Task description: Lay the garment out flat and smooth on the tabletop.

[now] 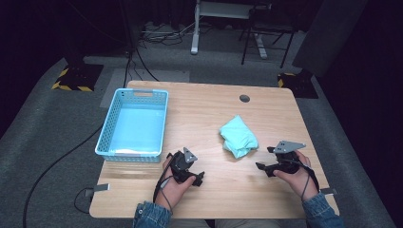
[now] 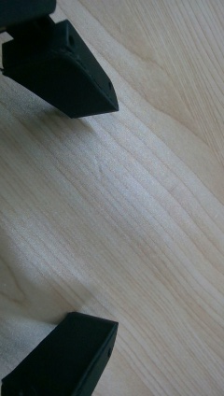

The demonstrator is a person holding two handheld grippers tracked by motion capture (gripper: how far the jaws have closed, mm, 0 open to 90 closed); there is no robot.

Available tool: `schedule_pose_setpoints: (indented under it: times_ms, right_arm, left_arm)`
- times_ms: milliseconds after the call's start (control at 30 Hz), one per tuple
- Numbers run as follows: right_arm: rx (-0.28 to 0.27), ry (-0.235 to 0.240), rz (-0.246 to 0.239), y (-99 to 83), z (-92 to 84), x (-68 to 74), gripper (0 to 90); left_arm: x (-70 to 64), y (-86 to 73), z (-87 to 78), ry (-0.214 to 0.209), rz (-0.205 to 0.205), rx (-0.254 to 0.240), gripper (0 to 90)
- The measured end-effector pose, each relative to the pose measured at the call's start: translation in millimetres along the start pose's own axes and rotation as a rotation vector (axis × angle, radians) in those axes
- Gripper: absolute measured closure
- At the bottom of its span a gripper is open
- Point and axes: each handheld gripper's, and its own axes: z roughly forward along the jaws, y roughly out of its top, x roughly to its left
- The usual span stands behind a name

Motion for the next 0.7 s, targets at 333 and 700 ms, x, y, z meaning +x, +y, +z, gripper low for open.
schedule_pose_setpoints:
  times_ms: [333, 700]
  right_arm:
    - [-0.034, 0.011, 0.010, 18.2, -0.7, -4.2, 17.4]
    - [-0.049, 0.010, 0.004, 39.6, 2.6, -8.3, 18.7]
  left_arm:
    - [0.1, 0.3, 0.3, 0.003, -0.003, 0.000, 0.0]
    - [0.1, 0.3, 0.3, 0.003, -0.004, 0.000, 0.0]
